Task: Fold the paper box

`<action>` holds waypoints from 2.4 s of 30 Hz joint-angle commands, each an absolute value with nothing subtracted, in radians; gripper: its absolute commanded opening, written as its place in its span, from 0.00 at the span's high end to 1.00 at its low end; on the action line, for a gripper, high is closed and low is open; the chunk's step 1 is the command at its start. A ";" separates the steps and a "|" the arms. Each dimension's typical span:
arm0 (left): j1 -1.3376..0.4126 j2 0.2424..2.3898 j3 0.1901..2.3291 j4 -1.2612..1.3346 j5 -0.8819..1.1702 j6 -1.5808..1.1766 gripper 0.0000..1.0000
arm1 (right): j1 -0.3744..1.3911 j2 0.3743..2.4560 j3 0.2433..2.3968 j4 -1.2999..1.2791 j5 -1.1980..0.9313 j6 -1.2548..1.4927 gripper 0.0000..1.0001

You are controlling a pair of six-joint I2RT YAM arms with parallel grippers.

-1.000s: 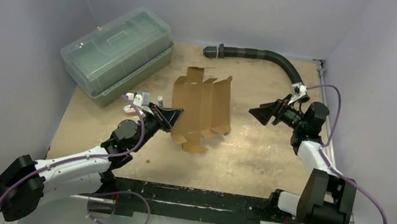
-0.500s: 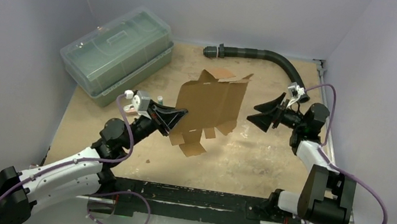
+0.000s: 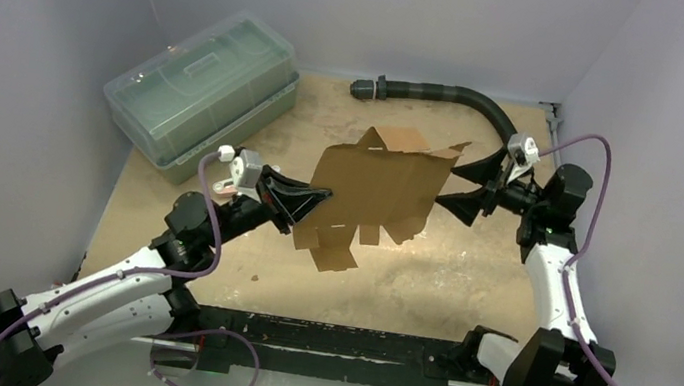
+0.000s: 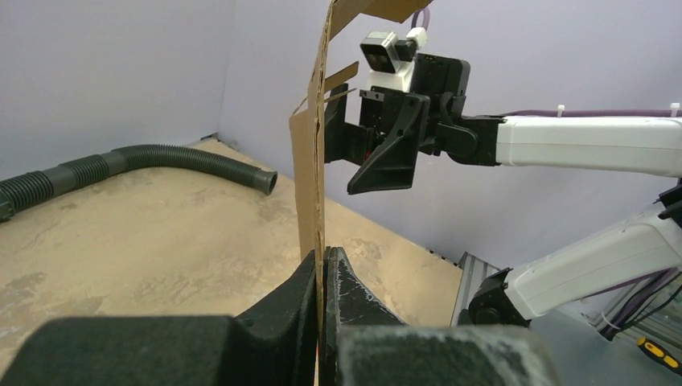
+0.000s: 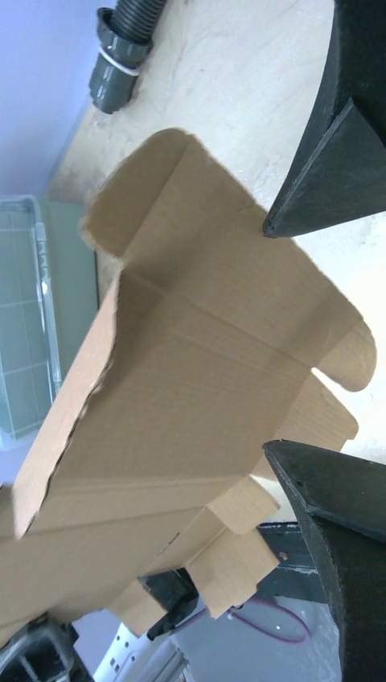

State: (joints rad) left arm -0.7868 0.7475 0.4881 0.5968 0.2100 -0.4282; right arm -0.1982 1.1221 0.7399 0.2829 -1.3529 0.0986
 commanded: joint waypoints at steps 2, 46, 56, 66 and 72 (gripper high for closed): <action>-0.789 0.721 0.564 0.572 0.253 -0.406 1.00 | -0.228 1.096 0.779 0.126 -1.335 -0.028 0.01; -0.785 0.630 0.596 0.046 -0.137 -0.315 0.23 | -0.234 1.178 1.271 -0.910 -1.033 -0.860 1.00; -0.785 0.558 0.571 0.156 0.037 -0.080 0.05 | -0.230 1.166 1.604 -1.227 -0.643 -1.073 1.00; -0.793 1.028 0.830 0.477 0.387 0.212 0.04 | -0.107 1.180 1.766 -1.351 -0.502 -1.101 1.00; -0.863 1.189 0.944 0.582 0.428 0.244 0.04 | -0.019 1.202 1.756 -1.350 -0.477 -1.041 1.00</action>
